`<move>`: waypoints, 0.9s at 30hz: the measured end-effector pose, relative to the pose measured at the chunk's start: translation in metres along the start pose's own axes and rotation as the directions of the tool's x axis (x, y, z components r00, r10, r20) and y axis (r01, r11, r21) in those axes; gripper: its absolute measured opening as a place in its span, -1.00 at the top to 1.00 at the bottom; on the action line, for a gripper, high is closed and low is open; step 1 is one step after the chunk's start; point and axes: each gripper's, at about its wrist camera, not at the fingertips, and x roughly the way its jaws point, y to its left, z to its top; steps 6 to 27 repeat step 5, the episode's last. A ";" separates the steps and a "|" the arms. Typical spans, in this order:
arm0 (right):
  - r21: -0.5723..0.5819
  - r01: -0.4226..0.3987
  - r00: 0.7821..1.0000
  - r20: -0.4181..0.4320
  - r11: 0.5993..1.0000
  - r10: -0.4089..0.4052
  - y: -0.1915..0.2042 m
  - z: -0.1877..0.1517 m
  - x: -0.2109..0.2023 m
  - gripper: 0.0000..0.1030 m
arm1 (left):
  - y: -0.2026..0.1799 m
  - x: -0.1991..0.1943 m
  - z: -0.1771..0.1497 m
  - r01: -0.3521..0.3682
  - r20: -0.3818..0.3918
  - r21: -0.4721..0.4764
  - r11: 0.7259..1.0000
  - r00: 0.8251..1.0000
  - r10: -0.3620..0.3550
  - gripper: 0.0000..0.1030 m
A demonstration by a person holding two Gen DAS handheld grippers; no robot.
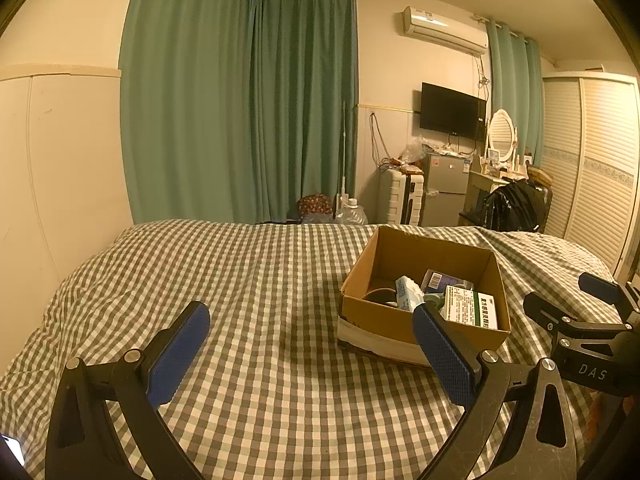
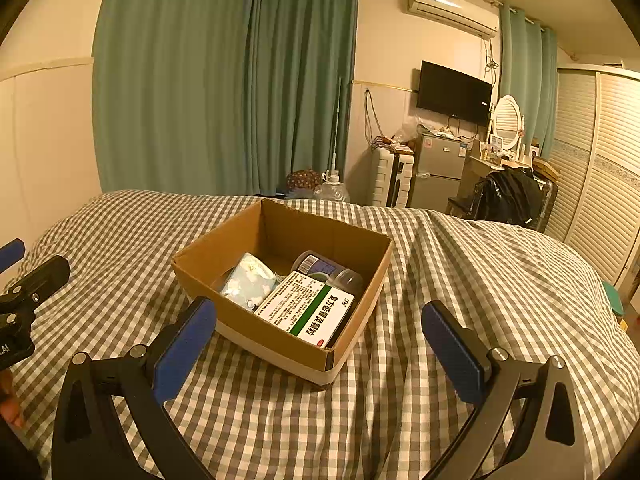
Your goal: Organize objects
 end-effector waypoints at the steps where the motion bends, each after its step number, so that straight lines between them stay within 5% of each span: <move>1: 0.000 0.000 1.000 -0.001 1.000 0.000 0.000 0.000 0.000 -0.99 | 0.000 0.000 0.000 0.001 -0.001 -0.001 1.000 1.000 -0.001 -1.00; 27: -0.001 0.003 1.000 -0.008 1.000 -0.003 0.001 -0.001 0.002 -0.99 | 0.000 0.000 0.001 0.002 0.000 -0.001 1.000 1.000 -0.002 -1.00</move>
